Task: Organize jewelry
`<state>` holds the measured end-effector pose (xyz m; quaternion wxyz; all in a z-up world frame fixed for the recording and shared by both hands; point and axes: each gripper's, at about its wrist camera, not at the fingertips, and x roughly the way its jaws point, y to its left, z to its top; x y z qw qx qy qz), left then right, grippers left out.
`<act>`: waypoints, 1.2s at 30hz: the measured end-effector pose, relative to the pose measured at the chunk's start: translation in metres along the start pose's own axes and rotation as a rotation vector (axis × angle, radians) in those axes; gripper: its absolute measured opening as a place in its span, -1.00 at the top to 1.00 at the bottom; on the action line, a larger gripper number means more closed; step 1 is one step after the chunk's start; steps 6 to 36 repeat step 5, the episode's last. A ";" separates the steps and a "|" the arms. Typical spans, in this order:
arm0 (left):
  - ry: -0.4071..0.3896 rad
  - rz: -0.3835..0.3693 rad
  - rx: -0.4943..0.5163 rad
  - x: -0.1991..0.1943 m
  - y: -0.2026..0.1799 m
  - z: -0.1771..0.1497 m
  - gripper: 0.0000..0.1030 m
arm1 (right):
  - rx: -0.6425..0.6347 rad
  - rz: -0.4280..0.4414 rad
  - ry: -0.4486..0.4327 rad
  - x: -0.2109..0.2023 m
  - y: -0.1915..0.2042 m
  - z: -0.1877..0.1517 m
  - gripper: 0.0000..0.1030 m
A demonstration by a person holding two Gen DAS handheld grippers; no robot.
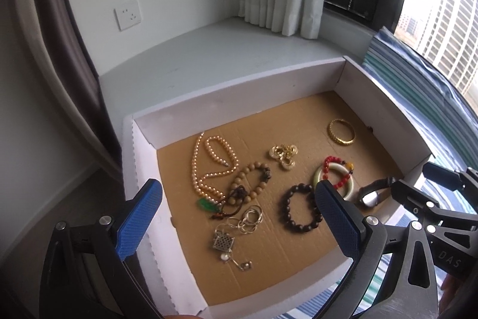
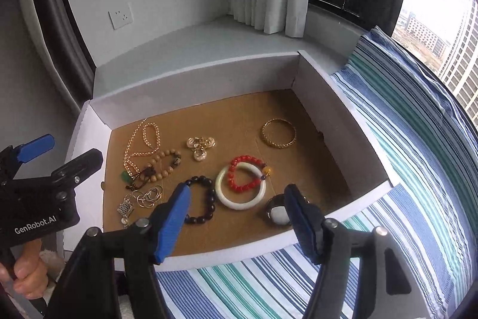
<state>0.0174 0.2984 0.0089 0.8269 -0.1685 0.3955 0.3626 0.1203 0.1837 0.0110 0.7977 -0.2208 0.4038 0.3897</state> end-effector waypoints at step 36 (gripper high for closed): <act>-0.041 0.038 -0.001 -0.006 -0.002 0.000 -0.98 | 0.006 0.011 -0.011 -0.002 0.000 0.000 -0.29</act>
